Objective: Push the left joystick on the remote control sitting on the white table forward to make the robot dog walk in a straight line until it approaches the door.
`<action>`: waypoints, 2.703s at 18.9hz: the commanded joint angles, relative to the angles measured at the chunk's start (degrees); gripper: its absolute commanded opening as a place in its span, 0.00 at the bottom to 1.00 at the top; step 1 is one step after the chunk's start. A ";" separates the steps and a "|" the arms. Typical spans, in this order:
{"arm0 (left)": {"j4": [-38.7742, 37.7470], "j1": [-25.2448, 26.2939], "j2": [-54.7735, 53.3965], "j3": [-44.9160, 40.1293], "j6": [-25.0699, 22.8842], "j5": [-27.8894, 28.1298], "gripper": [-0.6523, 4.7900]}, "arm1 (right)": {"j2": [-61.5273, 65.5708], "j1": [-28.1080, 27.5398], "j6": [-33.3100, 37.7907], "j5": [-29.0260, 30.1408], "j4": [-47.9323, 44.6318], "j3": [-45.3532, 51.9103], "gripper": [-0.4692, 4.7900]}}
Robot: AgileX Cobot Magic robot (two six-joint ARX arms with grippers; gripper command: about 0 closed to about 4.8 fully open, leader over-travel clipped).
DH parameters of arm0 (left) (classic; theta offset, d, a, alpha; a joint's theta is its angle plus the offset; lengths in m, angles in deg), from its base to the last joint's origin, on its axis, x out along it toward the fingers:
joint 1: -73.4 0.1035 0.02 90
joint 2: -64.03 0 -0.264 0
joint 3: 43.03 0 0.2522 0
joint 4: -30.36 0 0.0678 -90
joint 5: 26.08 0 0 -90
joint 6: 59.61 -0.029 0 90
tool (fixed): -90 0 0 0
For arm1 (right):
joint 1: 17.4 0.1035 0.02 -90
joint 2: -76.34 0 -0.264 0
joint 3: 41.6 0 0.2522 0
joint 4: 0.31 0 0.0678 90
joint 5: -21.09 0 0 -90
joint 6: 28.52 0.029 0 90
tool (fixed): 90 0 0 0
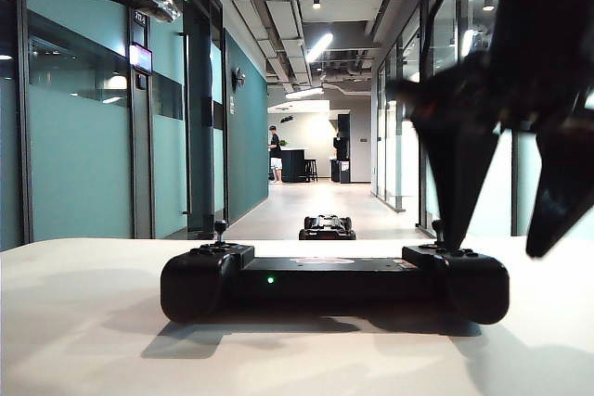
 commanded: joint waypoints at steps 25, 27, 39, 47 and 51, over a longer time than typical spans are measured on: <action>0.04 0.00 0.17 0.15 -0.04 -3.17 0.11 | 7.93 0.02 0.70 -0.13 -9.73 -0.20 0.73; 0.04 0.00 0.17 0.15 -0.04 -3.17 0.11 | 7.96 0.02 0.70 -0.13 -9.84 -0.13 0.73; 0.09 0.00 0.15 0.04 -0.04 -3.17 0.11 | 10.43 0.02 0.61 -0.02 -9.62 -0.09 0.60; 0.07 0.00 0.15 0.02 -0.07 -3.17 0.11 | 10.43 0.04 0.33 -0.09 -9.53 -0.11 0.39; 1.53 -0.02 0.15 -1.68 -3.34 -3.34 0.11 | 10.43 0.04 5.66 -0.13 -7.72 -0.15 0.39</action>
